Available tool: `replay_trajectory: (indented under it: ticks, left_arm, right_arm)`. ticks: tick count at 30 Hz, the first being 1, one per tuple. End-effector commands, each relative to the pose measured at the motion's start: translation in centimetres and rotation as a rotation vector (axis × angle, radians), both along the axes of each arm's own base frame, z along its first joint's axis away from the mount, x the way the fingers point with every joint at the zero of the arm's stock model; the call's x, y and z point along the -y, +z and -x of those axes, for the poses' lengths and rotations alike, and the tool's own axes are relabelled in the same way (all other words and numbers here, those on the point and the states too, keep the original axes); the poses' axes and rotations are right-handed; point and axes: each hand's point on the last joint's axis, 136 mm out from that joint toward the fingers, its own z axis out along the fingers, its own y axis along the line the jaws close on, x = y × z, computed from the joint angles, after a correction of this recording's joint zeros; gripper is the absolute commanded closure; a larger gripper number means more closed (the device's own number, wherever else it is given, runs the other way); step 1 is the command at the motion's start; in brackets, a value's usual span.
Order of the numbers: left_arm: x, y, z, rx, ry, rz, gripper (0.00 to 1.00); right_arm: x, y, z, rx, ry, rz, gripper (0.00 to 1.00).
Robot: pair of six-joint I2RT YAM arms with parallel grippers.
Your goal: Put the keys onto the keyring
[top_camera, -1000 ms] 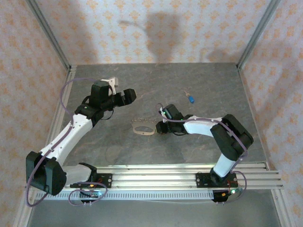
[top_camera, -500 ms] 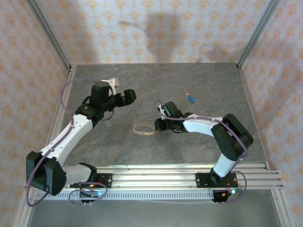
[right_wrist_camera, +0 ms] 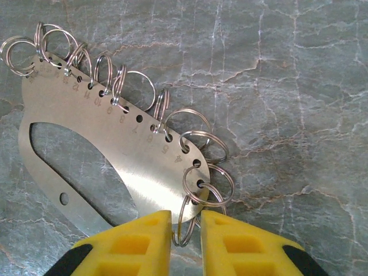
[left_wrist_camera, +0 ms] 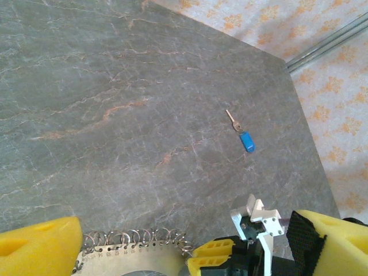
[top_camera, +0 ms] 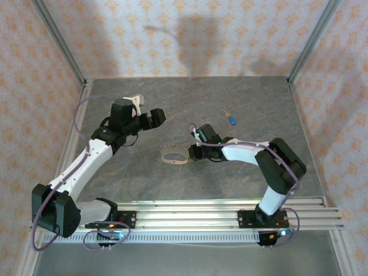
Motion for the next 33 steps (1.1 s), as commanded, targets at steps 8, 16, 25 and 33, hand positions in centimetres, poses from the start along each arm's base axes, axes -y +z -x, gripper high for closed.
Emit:
replay_trajectory:
  ticks: [8,16,25,33]
  left_arm:
    - [-0.1,0.8,-0.1,0.035,0.014,0.002,0.06]
    - [-0.1,0.9,0.0,0.038,0.014,0.003,0.06]
    - [-0.1,1.3,0.0,0.044,0.016,0.004,0.06]
    - [0.1,3.5,0.1,0.084,0.003,0.024,0.06]
  right_arm:
    - [0.2,-0.9,-0.2,0.000,0.002,0.045,0.81]
    - [0.2,-0.1,-0.4,0.015,0.004,0.037,1.00]
    - [-0.4,5.7,-0.4,0.125,0.106,-0.004,1.00]
    - [-0.4,18.8,-0.6,0.316,0.210,-0.302,1.00]
